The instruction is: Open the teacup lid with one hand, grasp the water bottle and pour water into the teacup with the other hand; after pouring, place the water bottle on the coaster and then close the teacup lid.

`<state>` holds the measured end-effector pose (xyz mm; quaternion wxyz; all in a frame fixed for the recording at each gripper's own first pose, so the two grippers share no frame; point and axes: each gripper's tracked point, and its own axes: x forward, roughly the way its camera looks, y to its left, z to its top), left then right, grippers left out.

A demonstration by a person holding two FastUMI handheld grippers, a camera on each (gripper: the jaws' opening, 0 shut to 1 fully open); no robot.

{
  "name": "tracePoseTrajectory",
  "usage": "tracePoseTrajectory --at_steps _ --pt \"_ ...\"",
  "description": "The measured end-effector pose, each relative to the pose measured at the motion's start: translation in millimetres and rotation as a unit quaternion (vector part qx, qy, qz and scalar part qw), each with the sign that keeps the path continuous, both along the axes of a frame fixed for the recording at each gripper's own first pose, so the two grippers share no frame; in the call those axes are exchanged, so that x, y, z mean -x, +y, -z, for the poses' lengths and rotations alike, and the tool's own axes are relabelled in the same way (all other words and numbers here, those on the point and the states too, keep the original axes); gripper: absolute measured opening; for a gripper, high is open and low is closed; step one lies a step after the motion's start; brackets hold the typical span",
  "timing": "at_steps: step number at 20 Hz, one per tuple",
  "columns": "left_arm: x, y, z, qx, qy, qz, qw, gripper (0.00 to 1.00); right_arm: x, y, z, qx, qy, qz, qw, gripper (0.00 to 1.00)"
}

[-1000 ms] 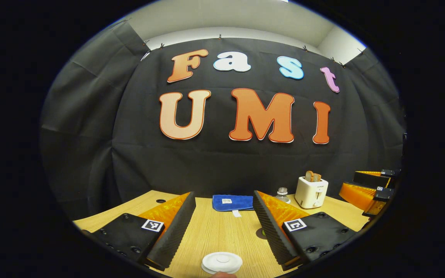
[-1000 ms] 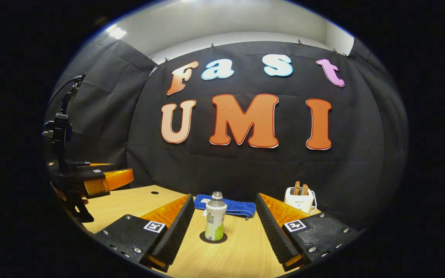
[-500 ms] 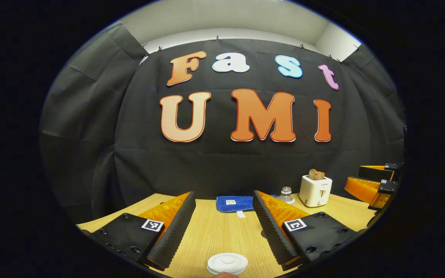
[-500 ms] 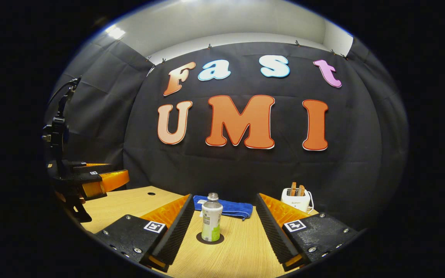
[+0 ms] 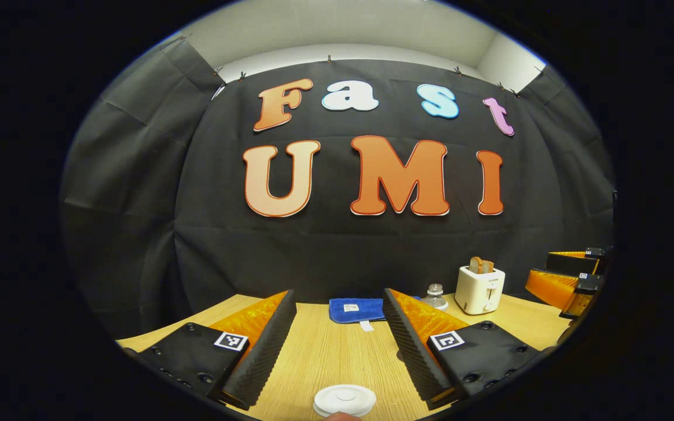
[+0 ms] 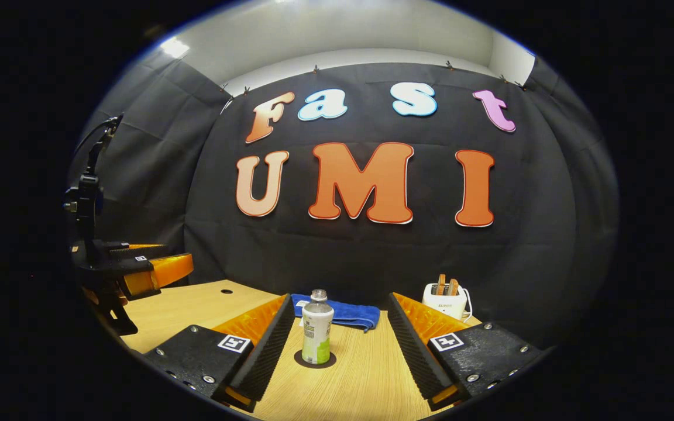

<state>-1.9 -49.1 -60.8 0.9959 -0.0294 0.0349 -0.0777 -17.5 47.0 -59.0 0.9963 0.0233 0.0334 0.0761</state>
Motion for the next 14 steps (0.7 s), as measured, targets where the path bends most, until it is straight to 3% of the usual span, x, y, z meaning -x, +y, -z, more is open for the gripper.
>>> tracePoseTrajectory --at_steps 14 --pt "0.8 -1.6 5.7 -0.017 -0.008 -0.014 1.000 0.97 9.3 -13.8 1.5 -0.003 -0.001 0.009 1.000 0.96"
